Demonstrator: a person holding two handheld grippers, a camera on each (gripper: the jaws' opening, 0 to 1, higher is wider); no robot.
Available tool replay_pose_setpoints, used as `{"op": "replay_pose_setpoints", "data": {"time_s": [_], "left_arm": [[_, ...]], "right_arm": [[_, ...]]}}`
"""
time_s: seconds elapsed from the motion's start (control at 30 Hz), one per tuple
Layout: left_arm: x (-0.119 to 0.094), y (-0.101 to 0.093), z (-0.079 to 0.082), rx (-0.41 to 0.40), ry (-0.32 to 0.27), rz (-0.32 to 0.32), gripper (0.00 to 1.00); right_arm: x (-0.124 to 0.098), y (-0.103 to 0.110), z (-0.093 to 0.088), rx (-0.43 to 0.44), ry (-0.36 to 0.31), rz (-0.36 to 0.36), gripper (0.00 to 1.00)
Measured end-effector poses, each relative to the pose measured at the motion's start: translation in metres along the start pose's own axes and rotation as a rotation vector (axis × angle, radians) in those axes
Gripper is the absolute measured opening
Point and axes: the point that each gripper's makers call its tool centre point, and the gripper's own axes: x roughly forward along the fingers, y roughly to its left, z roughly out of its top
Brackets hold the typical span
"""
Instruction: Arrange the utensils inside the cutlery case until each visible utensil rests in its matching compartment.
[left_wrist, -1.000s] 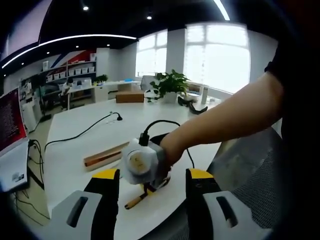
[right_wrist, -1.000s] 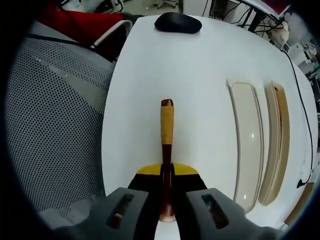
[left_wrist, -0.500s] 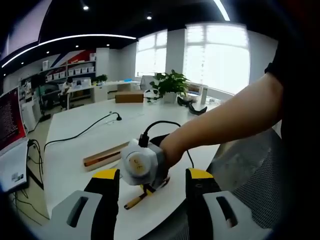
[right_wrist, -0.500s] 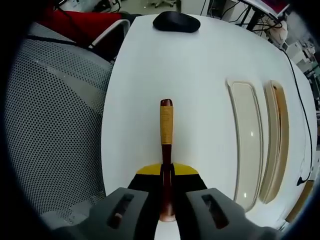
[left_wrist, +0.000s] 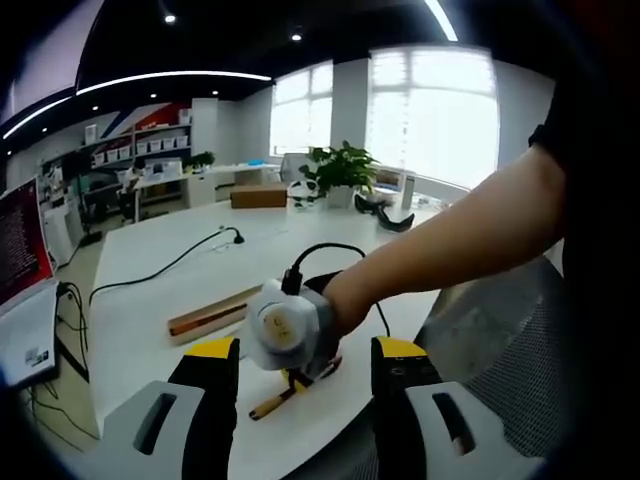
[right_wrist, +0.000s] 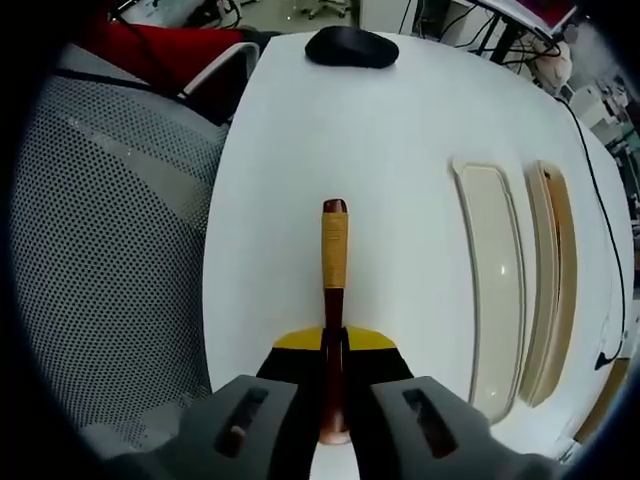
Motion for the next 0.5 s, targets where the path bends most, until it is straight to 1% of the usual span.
{"op": "replay_pose_setpoints", "data": {"time_s": [0.2, 0.5], "left_arm": [[0.0003, -0.0004, -0.0004, 0.001, 0.003, -0.001, 0.54], [0.0001, -0.0002, -0.0006, -0.003, 0.004, -0.001, 0.54]], "right_arm": [[0.0, 0.0009, 0.0003, 0.011, 0.0, 0.003, 0.02], [-0.0006, -0.0019, -0.0007, 0.02, 0.019, -0.004, 0.02]]}}
